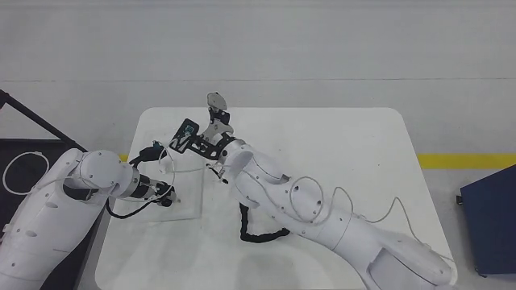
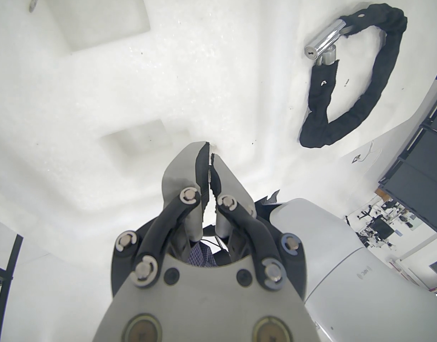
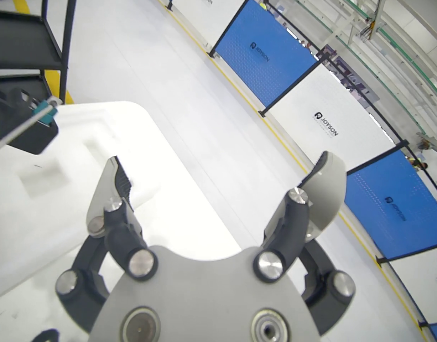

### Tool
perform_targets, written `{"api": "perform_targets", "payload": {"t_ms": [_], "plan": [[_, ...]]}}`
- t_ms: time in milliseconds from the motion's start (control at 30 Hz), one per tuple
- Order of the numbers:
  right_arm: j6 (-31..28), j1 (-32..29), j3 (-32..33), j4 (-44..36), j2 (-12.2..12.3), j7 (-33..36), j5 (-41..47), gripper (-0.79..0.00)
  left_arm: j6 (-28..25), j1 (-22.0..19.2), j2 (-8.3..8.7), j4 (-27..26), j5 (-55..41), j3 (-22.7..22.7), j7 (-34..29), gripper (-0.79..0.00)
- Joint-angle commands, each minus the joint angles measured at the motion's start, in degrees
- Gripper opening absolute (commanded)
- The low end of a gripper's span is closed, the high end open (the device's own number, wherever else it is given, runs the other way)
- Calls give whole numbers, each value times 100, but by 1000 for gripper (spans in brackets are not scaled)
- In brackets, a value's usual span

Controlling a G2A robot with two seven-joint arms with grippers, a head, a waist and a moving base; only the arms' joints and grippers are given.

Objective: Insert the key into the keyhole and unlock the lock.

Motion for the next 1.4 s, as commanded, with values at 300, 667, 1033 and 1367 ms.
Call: {"api": "perform_targets", "payload": {"t_ms": [300, 667, 1033, 1367], "plan": [[2, 42, -350, 1195, -545, 121, -489, 0, 0, 0, 0, 0, 0, 0, 0, -785], [-200, -16, -426, 1911, -962, -32, -694, 0, 0, 0, 0, 0, 0, 0, 0, -785], [-175, -53, -414, 2534, -1243, -76, -1119, 0, -208, 329, 45, -31, -45, -172, 203, -785], [-239, -10, -258, 2903, -1436, -197, -1242, 0, -749, 906, 136, -243, -941, -912, 460, -785]]}}
